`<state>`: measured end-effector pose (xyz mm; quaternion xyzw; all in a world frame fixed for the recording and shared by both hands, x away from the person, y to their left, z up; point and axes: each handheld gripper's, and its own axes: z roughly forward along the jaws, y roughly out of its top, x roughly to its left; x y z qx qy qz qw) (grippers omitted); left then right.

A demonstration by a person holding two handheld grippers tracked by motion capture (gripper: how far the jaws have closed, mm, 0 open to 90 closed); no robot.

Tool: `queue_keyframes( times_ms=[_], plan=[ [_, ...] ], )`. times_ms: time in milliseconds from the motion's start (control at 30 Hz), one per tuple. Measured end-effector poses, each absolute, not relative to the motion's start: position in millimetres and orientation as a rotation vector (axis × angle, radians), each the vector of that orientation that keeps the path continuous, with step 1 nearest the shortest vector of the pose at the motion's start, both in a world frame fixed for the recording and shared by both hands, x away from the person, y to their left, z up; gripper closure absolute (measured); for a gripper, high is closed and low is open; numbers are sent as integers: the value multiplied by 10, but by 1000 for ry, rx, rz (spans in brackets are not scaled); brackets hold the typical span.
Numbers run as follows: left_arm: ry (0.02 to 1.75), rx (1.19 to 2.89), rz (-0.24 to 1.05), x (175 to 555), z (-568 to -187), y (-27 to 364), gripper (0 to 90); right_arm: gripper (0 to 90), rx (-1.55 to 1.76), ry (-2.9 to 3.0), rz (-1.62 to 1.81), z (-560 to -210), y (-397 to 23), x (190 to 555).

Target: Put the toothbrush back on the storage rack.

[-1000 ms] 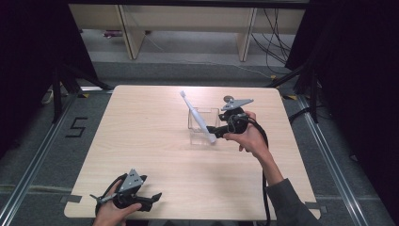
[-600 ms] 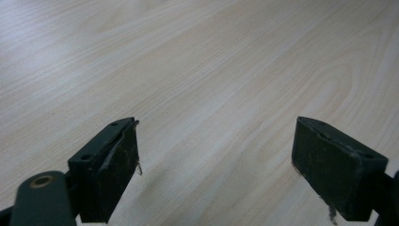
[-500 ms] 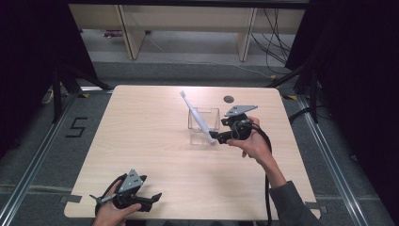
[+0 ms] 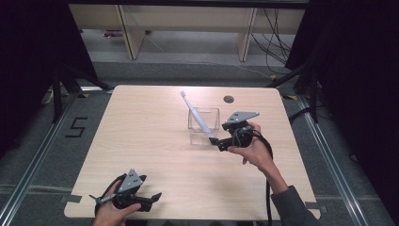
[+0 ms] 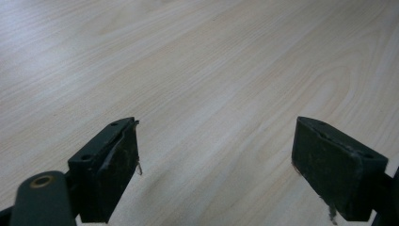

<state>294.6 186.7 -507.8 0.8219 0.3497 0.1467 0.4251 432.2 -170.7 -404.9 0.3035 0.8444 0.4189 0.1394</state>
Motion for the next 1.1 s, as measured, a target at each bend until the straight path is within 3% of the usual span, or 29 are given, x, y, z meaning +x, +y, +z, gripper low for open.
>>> queue_keyframes(
  times_ms=[1100],
  plan=[
    [878, 2059, 359, 2940, -5077, 1858, 149, 206, 990, 2397, 1266, -4404, -2055, 3954]
  ],
)
